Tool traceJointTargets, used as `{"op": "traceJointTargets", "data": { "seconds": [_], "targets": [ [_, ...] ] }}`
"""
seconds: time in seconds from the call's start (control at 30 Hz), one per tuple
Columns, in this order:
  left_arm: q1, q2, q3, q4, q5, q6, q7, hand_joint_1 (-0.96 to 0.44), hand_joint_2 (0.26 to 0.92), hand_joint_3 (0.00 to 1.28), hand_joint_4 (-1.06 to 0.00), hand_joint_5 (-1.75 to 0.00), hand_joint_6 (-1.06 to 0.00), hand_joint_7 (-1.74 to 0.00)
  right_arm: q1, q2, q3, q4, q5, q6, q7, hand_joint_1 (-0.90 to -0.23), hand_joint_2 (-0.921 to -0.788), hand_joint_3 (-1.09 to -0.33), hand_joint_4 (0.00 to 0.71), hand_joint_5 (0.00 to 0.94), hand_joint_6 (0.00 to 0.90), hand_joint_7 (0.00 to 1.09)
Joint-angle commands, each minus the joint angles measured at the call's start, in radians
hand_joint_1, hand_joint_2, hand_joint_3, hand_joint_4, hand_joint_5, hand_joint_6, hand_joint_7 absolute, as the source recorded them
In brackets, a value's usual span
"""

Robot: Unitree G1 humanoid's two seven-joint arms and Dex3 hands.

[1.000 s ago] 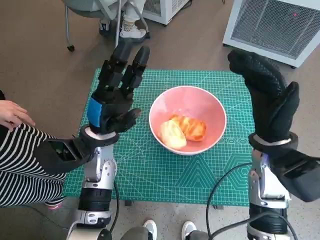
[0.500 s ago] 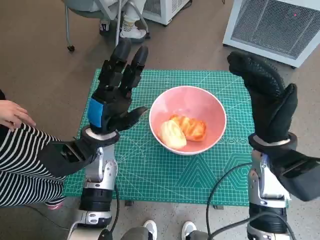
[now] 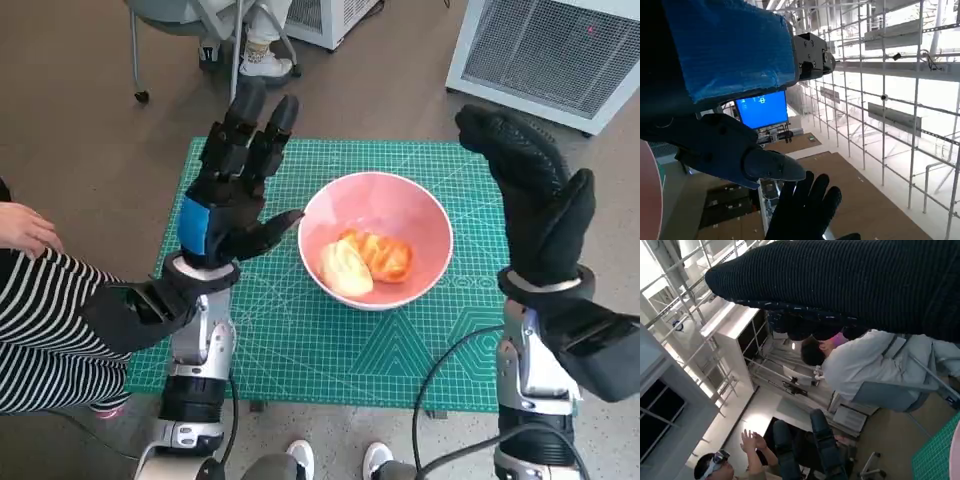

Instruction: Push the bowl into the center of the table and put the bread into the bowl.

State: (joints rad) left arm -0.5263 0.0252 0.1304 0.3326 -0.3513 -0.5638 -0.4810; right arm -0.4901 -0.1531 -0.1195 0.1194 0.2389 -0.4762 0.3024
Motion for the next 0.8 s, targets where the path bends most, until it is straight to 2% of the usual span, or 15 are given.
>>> {"op": "traceJointTargets", "data": {
  "seconds": [0.03, 0.8],
  "targets": [
    [0.006, -0.003, -0.004, 0.003, 0.011, -0.016, 0.006, -0.19, 0.921, 0.15, -0.19, -0.01, -0.16, -0.16, 0.010, -0.003, -0.008, 0.026, 0.011, -0.003, 0.011, -0.679, -0.921, -0.679, 0.159, 0.002, 0.070, 0.40],
    [-0.006, 0.001, -0.009, 0.042, 0.019, -0.045, 0.008, -0.21, 0.921, 0.16, -0.19, -0.01, -0.15, -0.15, 0.001, 0.000, -0.011, 0.057, 0.013, -0.022, 0.014, -0.678, -0.921, -0.679, 0.158, 0.001, 0.074, 0.40]
  ]
}}
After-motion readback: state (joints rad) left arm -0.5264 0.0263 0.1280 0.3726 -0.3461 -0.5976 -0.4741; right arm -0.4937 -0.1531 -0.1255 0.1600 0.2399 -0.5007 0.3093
